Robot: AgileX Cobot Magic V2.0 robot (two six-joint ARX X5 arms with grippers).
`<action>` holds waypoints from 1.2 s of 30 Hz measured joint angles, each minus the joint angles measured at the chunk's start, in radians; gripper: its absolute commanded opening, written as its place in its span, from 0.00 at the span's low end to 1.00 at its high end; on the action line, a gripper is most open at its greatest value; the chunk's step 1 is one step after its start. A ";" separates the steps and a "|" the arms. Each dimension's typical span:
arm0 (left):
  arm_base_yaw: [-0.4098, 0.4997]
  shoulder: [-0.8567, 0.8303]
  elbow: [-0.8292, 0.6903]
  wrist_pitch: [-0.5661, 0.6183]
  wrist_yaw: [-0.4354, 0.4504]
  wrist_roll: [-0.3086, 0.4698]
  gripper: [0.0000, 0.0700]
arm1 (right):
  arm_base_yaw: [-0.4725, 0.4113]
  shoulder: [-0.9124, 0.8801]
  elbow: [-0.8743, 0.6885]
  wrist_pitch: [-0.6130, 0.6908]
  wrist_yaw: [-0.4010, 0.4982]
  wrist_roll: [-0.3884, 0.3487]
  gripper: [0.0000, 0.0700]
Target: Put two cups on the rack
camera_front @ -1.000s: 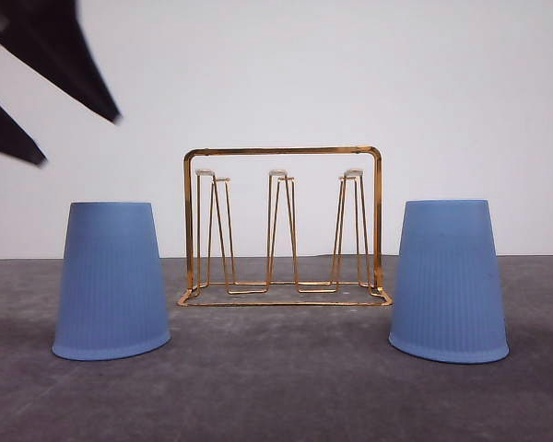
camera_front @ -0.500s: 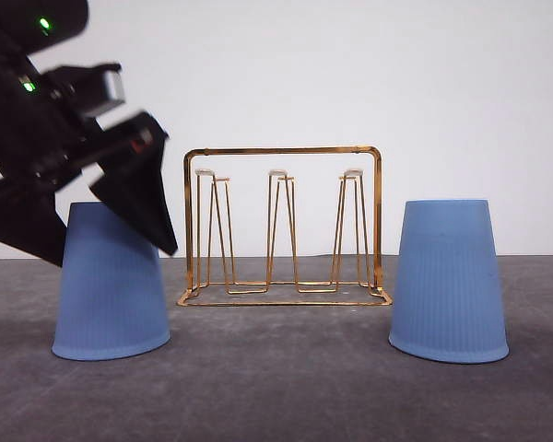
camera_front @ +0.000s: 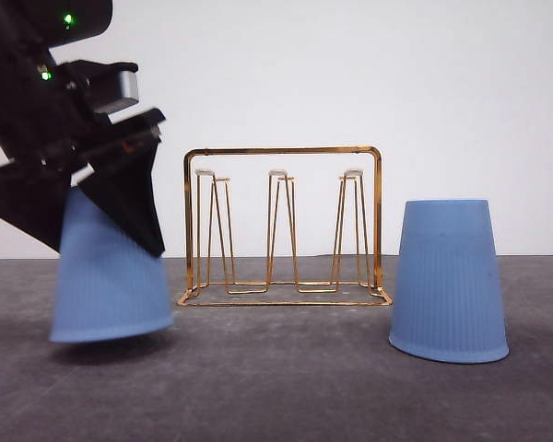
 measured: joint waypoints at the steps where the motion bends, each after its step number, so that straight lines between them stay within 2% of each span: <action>1: 0.000 0.000 0.022 -0.030 -0.001 0.000 0.39 | 0.000 0.000 0.000 0.000 0.000 0.000 0.74; 7: 0.000 0.000 0.197 -0.127 -0.021 0.000 0.39 | 0.000 0.000 0.000 0.000 0.000 0.000 0.74; 18: 0.000 0.052 0.389 -0.056 -0.123 0.017 0.41 | 0.000 0.000 0.000 0.000 0.026 0.000 0.74; 27: 0.000 0.162 0.421 0.056 -0.142 0.025 0.41 | 0.000 0.000 0.000 0.000 0.026 0.000 0.74; 36: 0.000 0.248 0.421 0.089 -0.155 0.025 0.41 | 0.000 0.000 0.000 0.000 0.026 0.000 0.74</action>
